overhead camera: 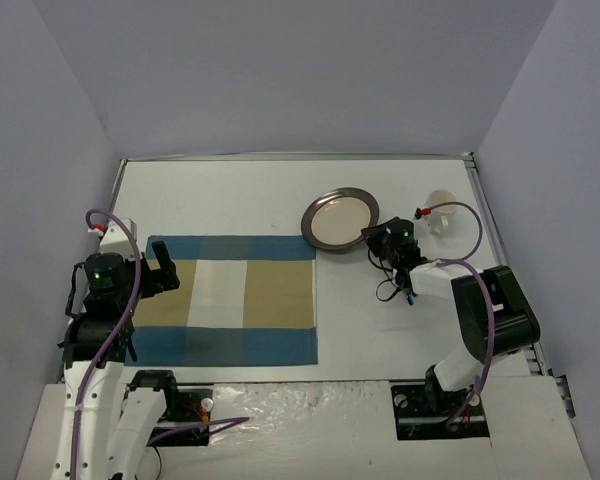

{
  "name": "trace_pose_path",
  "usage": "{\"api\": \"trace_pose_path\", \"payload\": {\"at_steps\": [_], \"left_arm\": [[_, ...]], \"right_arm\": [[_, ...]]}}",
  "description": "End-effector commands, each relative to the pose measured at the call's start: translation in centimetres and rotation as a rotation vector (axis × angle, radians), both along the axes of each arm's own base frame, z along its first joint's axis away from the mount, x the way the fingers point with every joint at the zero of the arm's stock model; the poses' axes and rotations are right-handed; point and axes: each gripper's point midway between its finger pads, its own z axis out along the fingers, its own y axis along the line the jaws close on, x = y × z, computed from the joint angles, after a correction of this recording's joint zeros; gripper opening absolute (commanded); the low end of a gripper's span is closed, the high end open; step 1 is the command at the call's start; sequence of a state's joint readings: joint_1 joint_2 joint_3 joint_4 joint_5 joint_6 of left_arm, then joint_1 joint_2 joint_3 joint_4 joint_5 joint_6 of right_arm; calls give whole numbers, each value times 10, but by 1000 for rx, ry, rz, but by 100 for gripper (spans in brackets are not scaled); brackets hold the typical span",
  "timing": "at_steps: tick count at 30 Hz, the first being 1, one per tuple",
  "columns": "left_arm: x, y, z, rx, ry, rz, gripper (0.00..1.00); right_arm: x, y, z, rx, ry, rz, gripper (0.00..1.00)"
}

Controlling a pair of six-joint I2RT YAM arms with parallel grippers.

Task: Set the dinner table for one person

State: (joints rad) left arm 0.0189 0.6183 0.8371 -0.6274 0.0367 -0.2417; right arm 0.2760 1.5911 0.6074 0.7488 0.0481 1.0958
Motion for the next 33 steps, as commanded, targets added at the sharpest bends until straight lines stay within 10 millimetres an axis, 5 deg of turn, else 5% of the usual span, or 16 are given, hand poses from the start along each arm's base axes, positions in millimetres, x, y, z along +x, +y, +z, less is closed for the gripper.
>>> {"api": "trace_pose_path", "payload": {"at_steps": [1,8,14,21,33], "left_arm": [[9,2,13,19,-48,-2,97],[9,2,13,21,-50,2,97],[9,3,14,22,-54,4,97],[9,4,15,22,-59,14,97],[9,5,15,23,-59,20,97]], "right_arm": [[20,10,128,151,-381,55,0],[7,28,168,183,-503,206,0],[-9,70,176,213,-530,459,0],[-58,174,168,253,-454,874,0],[-120,281,137,344,-366,1176,0]]}}
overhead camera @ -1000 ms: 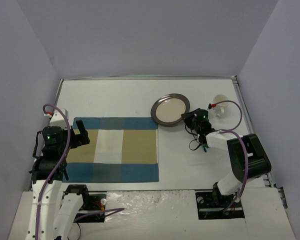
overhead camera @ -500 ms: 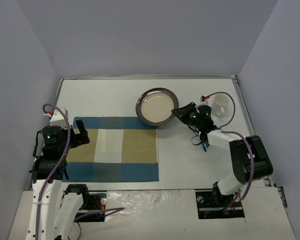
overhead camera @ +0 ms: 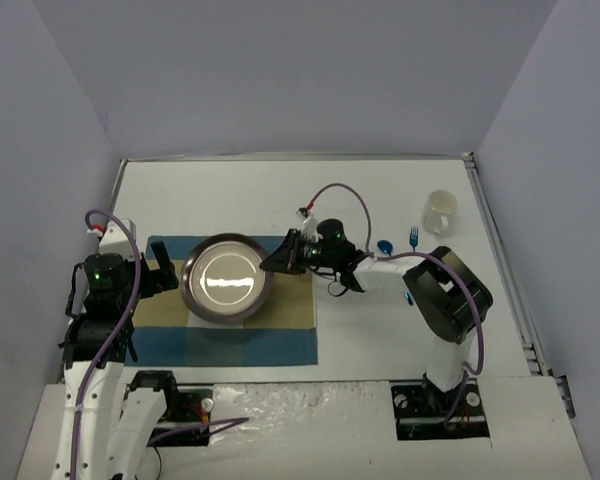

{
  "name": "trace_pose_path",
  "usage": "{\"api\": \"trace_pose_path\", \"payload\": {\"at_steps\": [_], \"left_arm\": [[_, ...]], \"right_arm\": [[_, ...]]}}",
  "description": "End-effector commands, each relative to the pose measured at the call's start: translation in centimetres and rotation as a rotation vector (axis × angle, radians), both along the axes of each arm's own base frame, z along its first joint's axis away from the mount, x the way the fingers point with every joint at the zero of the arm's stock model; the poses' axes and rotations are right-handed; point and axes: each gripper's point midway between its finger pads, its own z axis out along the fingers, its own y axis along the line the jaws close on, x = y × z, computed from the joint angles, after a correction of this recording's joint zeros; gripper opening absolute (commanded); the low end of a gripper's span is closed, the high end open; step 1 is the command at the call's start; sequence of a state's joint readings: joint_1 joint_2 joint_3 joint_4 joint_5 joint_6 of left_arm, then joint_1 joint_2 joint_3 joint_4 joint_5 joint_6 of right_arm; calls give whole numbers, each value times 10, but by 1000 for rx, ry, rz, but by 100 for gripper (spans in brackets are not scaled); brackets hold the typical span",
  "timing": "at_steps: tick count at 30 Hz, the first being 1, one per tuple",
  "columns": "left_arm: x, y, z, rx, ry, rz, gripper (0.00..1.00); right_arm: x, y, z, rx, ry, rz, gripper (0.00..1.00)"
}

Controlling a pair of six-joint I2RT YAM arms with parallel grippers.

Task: Set the dinner table for one person

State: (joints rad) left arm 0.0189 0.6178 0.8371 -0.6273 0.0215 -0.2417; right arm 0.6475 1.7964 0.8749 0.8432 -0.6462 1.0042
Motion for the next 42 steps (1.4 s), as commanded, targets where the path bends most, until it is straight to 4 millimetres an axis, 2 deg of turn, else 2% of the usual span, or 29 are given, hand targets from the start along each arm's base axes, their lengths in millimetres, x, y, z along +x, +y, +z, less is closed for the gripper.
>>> {"api": "trace_pose_path", "payload": {"at_steps": [1,3,8,15,33,42], "left_arm": [[9,3,14,16,-58,6,97],[9,3,15,16,-59,7,97],[8,3,14,17,-60,7,97],[9,3,15,17,-61,7,97],[9,3,14,16,-57,4,97],[9,2,14,16,-57,1,97]], "right_arm": [[-9,39,82,226,-196,129,0],[-15,49,74,226,-178,151,0],[-21,60,57,225,-145,180,0],[-28,70,44,230,-113,207,0],[-35,65,1,148,-47,212,0],[-36,61,-30,96,-20,206,0]]}}
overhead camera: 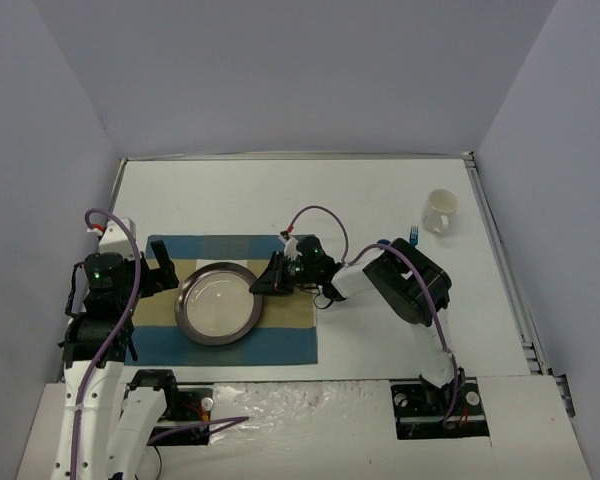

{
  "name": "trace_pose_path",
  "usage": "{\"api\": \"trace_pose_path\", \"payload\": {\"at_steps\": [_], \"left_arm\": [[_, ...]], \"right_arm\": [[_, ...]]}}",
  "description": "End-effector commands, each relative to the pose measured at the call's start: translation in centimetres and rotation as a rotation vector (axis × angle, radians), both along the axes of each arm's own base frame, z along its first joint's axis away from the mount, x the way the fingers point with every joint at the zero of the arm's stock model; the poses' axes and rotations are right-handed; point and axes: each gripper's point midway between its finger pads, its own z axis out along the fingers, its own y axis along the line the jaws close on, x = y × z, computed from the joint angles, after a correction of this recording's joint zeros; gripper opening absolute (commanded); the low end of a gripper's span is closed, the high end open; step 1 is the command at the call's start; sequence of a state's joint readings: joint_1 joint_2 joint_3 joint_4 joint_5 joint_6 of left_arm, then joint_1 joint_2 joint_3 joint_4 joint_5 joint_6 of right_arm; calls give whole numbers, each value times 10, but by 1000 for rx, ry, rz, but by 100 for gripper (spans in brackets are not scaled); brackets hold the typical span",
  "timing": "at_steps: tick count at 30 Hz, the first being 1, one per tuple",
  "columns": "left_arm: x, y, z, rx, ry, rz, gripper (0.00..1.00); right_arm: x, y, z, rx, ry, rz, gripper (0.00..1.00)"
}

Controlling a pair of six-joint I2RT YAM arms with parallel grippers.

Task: Set the dinner table for one person

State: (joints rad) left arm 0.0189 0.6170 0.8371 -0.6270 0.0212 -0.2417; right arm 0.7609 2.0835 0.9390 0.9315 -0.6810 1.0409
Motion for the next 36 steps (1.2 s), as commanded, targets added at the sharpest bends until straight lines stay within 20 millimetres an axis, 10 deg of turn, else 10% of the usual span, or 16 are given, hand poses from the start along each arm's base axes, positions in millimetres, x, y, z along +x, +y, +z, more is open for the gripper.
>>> {"api": "trace_pose_path", "payload": {"at_steps": [1,6,14,23,36], "left_arm": [[9,2,13,15,-55,0,97],[9,2,13,17,-55,1,97],[10,2,13,15,-54,-1,97],[9,1,12,13,-53,-2,97],[8,0,12,6,-49,-7,97]], "right_arm": [[2,16,54,172,-149,65,0],[4,10,34,106,-144,57,8],[17,-4,16,-104,-240,62,53],[58,-55,34,-409,-422,-39,79],[145,-285,158,-861,-657,-668,91]]}}
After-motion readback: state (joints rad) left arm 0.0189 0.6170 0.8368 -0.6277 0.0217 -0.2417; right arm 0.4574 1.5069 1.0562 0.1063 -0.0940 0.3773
